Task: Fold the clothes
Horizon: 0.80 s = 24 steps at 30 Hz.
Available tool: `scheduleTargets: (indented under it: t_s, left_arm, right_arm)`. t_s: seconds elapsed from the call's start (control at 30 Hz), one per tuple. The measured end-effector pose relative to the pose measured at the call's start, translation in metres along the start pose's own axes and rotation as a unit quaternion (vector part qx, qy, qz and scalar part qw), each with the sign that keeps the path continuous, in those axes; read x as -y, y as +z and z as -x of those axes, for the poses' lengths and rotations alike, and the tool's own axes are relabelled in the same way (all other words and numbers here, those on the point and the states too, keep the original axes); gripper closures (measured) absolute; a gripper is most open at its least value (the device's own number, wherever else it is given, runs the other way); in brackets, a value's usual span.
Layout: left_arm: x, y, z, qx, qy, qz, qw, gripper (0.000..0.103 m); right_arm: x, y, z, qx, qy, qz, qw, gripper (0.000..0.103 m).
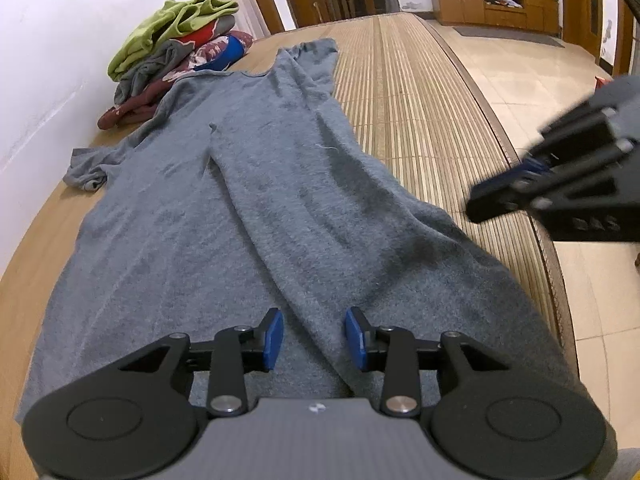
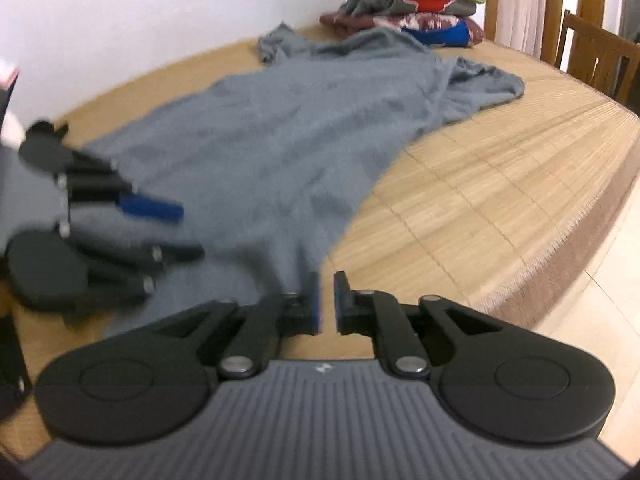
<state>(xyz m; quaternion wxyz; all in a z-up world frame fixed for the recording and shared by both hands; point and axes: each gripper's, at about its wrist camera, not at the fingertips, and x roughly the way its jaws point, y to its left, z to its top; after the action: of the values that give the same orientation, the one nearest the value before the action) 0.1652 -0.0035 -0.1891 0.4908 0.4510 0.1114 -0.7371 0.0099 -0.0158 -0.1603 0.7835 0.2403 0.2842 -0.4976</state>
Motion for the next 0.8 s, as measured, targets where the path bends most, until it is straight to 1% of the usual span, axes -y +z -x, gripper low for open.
scheduleTargets:
  t_s: [0.1,0.13,0.17,0.3,0.4,0.47,0.5,0.53,0.57,0.6,0.67,0.8]
  left_arm:
    - [-0.001,0.0,0.0,-0.001,-0.001,-0.002,1.0,0.066]
    - [-0.001,0.0,0.0,-0.001,-0.003,-0.002,1.0,0.066]
    - [-0.001,0.0,0.0,-0.001,-0.003,0.0,1.0,0.066]
    - [-0.002,0.0,0.0,0.0,-0.005,0.003,1.0,0.066]
    - [-0.002,0.0,0.0,0.0,-0.004,0.005,1.0,0.066]
    - [-0.002,0.0,0.0,0.0,-0.004,0.006,1.0,0.066]
    - [-0.002,0.0,0.0,0.0,-0.004,0.006,1.0,0.066]
    - [-0.002,0.0,0.0,0.0,-0.004,0.007,1.0,0.066]
    - [-0.002,0.0,0.0,0.0,-0.004,0.008,1.0,0.066]
    - [-0.002,0.0,0.0,0.0,-0.004,0.008,1.0,0.066]
    - [-0.003,-0.001,0.0,0.0,-0.004,0.011,0.9999,0.064]
    - [-0.005,-0.001,0.0,-0.001,-0.005,0.019,0.9998,0.063]
  right_arm:
    - [-0.009,0.004,-0.013,0.005,-0.008,0.043,0.999,0.085]
    - [-0.012,0.005,-0.019,0.005,-0.01,0.065,0.998,0.082]
    - [-0.015,0.005,-0.024,0.004,-0.011,0.086,0.996,0.08]
    - [-0.018,0.01,-0.035,0.009,0.009,0.138,0.99,0.077]
    - [-0.018,0.017,-0.039,-0.002,0.024,0.157,0.987,0.077]
    - [-0.017,0.021,-0.041,-0.018,0.035,0.156,0.987,0.077]
    - [-0.016,0.024,-0.043,-0.029,0.042,0.152,0.987,0.08]
    - [-0.016,0.027,-0.045,-0.038,0.049,0.147,0.987,0.089]
    - [-0.016,0.029,-0.046,-0.047,0.058,0.133,0.988,0.093]
    - [-0.018,0.03,-0.047,-0.05,0.054,0.127,0.989,0.096]
    - [-0.024,0.028,-0.045,-0.044,0.033,0.134,0.989,0.097]
    - [-0.007,0.016,-0.029,-0.034,-0.009,0.066,0.997,0.098]
